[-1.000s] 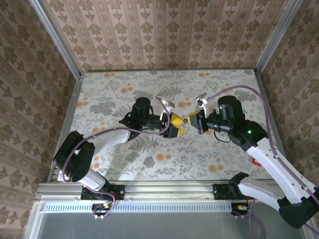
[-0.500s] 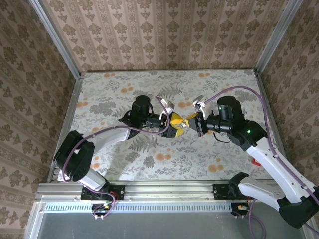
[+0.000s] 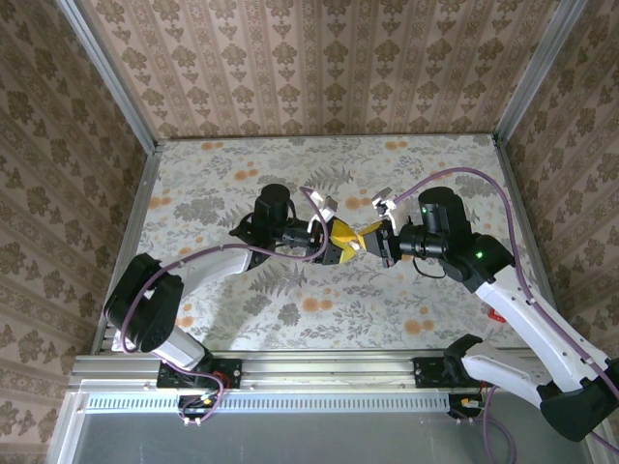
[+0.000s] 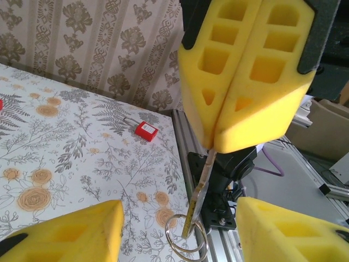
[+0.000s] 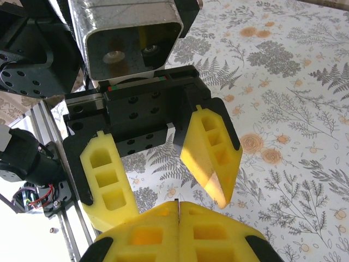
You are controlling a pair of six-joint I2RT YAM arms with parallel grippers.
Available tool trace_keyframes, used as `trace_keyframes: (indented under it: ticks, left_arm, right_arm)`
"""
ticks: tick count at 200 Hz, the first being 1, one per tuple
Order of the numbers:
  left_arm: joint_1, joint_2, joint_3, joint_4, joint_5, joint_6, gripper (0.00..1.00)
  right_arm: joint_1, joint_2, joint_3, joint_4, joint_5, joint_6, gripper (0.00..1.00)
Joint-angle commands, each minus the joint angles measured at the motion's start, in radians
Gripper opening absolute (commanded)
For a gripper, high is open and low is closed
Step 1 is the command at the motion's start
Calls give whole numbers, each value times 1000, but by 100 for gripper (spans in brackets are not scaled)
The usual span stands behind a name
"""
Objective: Unlock with the key
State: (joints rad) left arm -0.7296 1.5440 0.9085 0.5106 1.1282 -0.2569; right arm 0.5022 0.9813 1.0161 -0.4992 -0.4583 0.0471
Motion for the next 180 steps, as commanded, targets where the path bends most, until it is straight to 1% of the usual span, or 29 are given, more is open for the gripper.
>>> trace_keyframes:
  ticks: [1, 21, 35, 45, 82, 102, 124, 148, 180]
  left_arm:
    - [-1, 17, 18, 41, 42, 5, 54]
    - [-3, 27, 19, 40, 48, 2, 47]
    - [-5, 31, 23, 39, 53, -1, 40]
    - [-7, 36, 25, 39, 59, -5, 36]
    - [-7, 44, 23, 41, 60, -8, 31]
    - [-8, 47, 21, 74, 59, -29, 28]
    - [-10, 53, 27, 96, 65, -47, 21]
    - [-11, 61, 42, 82, 85, -60, 14]
    - [-25, 74, 42, 81, 105, -72, 10]
  right_arm:
    - [6, -4, -15, 3, -32, -13, 0]
    - [6, -3, -19, 5, -36, -12, 0]
    - [6, -3, -20, 7, -33, -13, 0]
    - [6, -3, -19, 7, -29, -12, 0]
    - [5, -3, -22, 15, -32, -7, 0]
    - [6, -3, -25, 19, -36, -6, 0]
    - [6, -3, -29, 23, -43, -6, 0]
    - [5, 2, -34, 23, -43, -6, 0]
    - [4, -1, -40, 40, -32, -1, 0]
